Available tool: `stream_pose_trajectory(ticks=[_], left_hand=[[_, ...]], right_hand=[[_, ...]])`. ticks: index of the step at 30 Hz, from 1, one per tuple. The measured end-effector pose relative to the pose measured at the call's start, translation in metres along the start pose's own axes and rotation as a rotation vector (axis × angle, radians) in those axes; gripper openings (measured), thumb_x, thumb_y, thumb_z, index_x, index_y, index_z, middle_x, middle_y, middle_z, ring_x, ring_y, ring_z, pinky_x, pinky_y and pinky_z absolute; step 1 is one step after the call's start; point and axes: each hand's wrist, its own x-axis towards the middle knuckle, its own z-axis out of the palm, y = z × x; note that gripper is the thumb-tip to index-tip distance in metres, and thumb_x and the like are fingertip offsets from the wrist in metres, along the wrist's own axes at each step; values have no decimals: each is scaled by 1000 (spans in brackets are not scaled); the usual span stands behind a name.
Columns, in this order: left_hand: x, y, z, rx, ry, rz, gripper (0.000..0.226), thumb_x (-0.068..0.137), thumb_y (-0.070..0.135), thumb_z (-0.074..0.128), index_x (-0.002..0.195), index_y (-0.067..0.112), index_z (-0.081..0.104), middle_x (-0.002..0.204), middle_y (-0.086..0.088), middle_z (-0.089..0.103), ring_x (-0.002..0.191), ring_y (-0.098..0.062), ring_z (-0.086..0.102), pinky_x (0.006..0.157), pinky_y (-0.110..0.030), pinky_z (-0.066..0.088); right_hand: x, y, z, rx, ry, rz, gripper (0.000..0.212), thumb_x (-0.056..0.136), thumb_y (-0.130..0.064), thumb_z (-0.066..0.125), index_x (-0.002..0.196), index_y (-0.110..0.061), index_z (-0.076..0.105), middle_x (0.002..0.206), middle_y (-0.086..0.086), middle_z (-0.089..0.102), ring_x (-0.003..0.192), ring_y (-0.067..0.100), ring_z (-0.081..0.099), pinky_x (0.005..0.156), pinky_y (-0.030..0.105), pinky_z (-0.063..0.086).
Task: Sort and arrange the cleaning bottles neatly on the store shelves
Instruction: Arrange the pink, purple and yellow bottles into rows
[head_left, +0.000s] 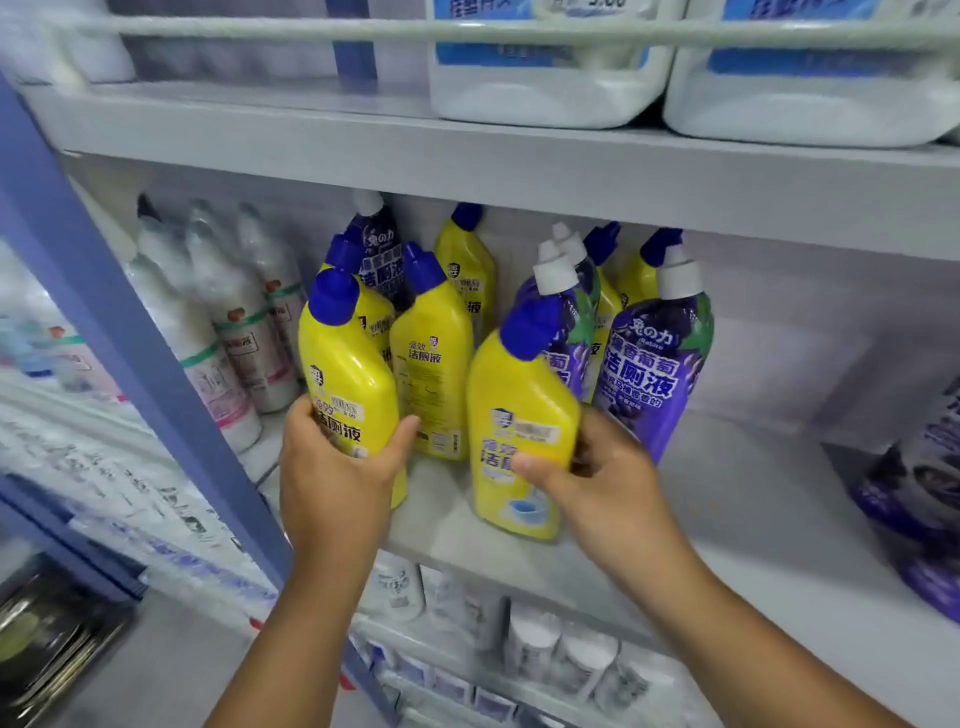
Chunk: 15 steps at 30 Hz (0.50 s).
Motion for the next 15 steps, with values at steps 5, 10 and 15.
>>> stream_pose_trajectory(ticks=[5, 10, 15], left_hand=[[29, -18, 8, 8, 28, -10, 96, 55, 82, 73, 125, 26, 41, 111, -3, 63, 103, -33, 63, 78, -52, 55], [44, -36, 18, -53, -26, 24, 102, 53, 82, 75, 126, 20, 39, 107, -6, 61, 104, -37, 62, 78, -57, 56], [37, -44, 18, -256, -25, 110, 101, 66, 81, 72, 135, 16, 38, 130, -17, 51, 120, -38, 54, 97, -60, 49]], right_hand=[[23, 8, 56, 60, 15, 15, 37, 85, -10, 79, 114, -30, 65, 109, -6, 77, 100, 9, 73, 92, 37, 59], [31, 12, 69, -46, 44, 33, 39, 80, -41, 74, 114, -49, 58, 118, -13, 72, 110, 7, 68, 98, 41, 56], [25, 13, 60, -99, -11, 93, 38, 86, -34, 73, 122, -29, 62, 118, -7, 73, 108, 8, 69, 99, 39, 56]])
